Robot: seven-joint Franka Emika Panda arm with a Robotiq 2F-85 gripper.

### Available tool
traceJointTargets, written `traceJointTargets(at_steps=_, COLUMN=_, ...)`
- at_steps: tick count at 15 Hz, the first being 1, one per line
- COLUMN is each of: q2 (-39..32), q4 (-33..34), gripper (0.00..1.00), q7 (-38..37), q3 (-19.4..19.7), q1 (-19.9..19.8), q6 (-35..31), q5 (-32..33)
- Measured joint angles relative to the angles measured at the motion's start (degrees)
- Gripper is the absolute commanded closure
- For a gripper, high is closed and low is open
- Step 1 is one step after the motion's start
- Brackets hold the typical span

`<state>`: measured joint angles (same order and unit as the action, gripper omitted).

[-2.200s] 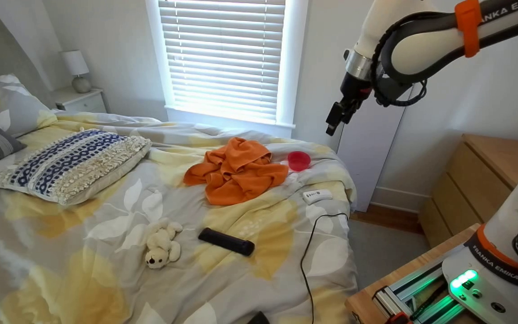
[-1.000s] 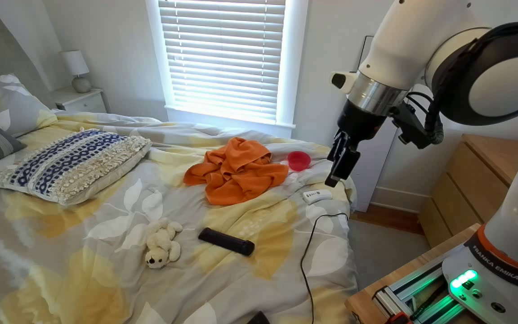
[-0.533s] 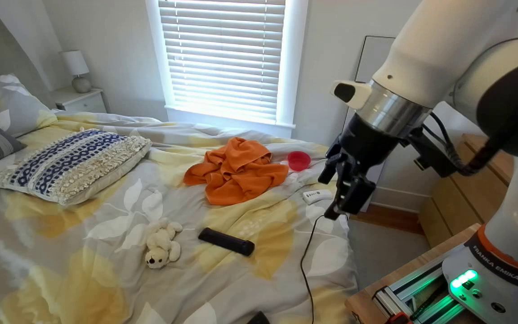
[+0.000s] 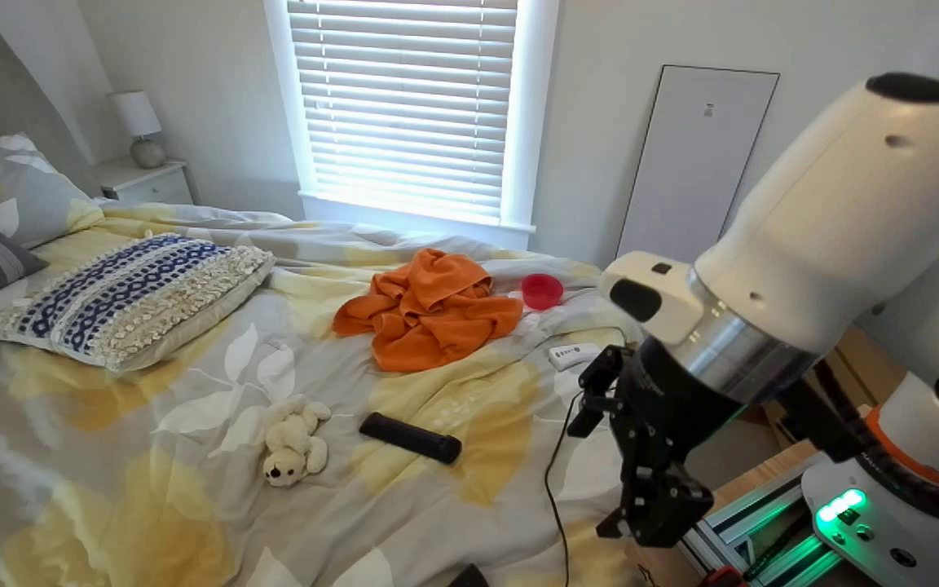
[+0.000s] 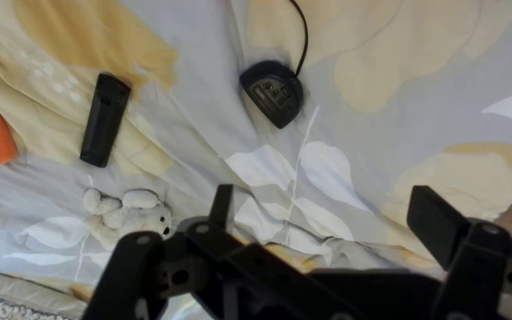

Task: Push the button on the black object to the left of the bed

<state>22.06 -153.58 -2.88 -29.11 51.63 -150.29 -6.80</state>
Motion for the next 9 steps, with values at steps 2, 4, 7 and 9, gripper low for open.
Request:
traceJointTargets(at_steps=2, q2=-4.25, q4=0.75, gripper=0.00, q7=-4.66, q3=-2.48, q1=-2.43, q6=-0.20, q5=4.75)
traceJointTargets(at_steps=4, q2=-8.25, q4=2.07, gripper=0.00, q7=-9.04, q3=-4.33, q1=-5.41, q6=-0.21, q5=9.09)
traceJointTargets(at_steps=7, q2=-14.09, q4=4.84, gripper=0.00, q7=-17.30, q3=-6.54, q1=-10.49, q6=-0.07, q5=15.04)
traceJointTargets(at_steps=9, q2=-18.31, q4=7.21, gripper=0.00, q7=-23.17, q3=-7.79, q1=-12.81, q6=0.34, q5=18.07)
